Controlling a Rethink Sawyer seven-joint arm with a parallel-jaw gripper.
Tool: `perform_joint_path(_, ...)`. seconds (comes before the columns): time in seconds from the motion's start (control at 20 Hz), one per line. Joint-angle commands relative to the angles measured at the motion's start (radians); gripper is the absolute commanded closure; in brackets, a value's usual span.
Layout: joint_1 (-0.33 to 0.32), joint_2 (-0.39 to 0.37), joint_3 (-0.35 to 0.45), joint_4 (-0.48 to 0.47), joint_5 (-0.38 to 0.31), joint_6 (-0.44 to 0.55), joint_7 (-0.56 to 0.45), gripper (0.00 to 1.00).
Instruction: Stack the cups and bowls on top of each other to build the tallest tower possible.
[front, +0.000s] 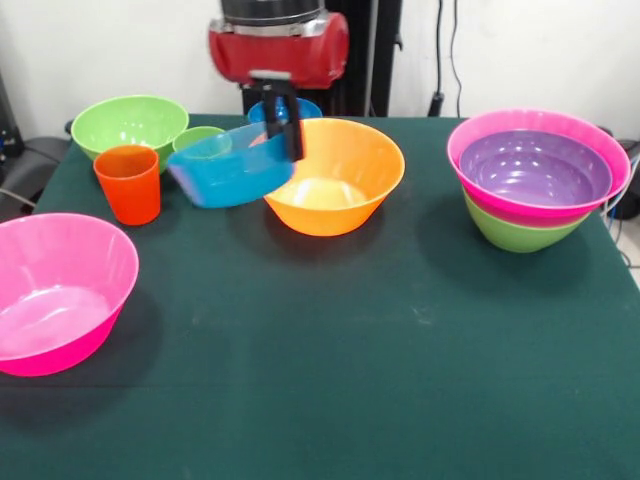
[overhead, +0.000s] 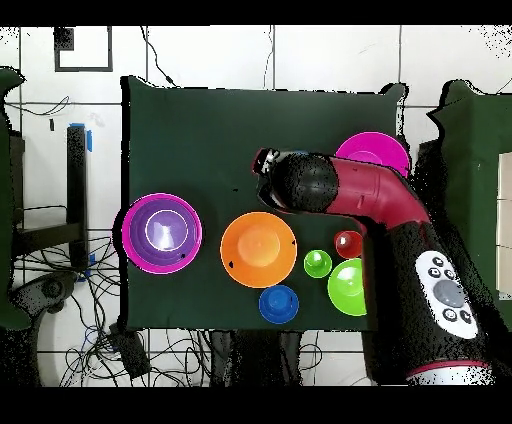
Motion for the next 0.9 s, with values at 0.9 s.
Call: perform_joint_path(0.9,0.272,-0.058,-0.146,0.202,0.179,-0.009,0.306,1.00)
